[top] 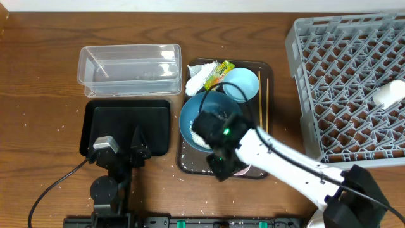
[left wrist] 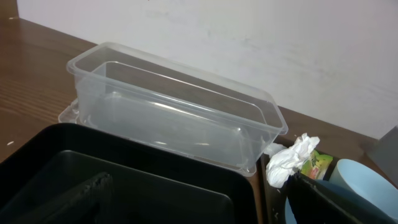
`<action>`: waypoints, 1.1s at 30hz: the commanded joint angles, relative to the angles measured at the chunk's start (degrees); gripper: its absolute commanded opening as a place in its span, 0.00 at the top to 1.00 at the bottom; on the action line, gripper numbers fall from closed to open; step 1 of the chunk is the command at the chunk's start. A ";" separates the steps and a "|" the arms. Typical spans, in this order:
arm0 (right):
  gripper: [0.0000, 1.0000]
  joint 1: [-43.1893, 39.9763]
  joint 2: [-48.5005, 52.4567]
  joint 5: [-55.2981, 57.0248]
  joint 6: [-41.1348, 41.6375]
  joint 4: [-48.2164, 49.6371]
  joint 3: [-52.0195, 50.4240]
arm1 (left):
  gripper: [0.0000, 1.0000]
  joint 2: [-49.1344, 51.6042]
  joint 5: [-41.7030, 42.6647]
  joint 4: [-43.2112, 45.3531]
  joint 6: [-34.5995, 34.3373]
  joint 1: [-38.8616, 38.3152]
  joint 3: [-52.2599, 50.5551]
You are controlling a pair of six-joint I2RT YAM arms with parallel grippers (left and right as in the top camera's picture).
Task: Sort waste into correct bins and load items into the dishwasher rack
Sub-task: 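Move the right gripper to the pink cup and grasp it, then carry the pink cup into the dish rack and release it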
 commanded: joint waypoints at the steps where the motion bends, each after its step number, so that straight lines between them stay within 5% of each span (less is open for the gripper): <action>1: 0.55 2.40 -0.63 5.79 7.28 2.47 -2.56 | 0.09 0.02 -0.46 -1.97 0.50 -0.28 -0.98; 8: 0.59 3.26 -0.63 13.49 9.27 5.42 -4.90 | 0.09 0.02 -0.46 -1.97 0.50 -0.28 -0.98; 15: 0.99 3.15 -0.70 11.65 9.22 5.25 -2.34 | 0.09 0.02 -0.48 -1.97 0.50 -0.28 -0.98; 25: 0.99 -5.99 -1.57 11.87 -4.83 -7.85 20.39 | 0.09 0.02 -0.48 -1.97 0.50 -0.28 -0.98; 33: 0.99 -32.41 -1.99 12.22 -19.19 -5.25 37.31 | 0.09 0.02 -0.48 -1.97 0.50 -0.28 -0.98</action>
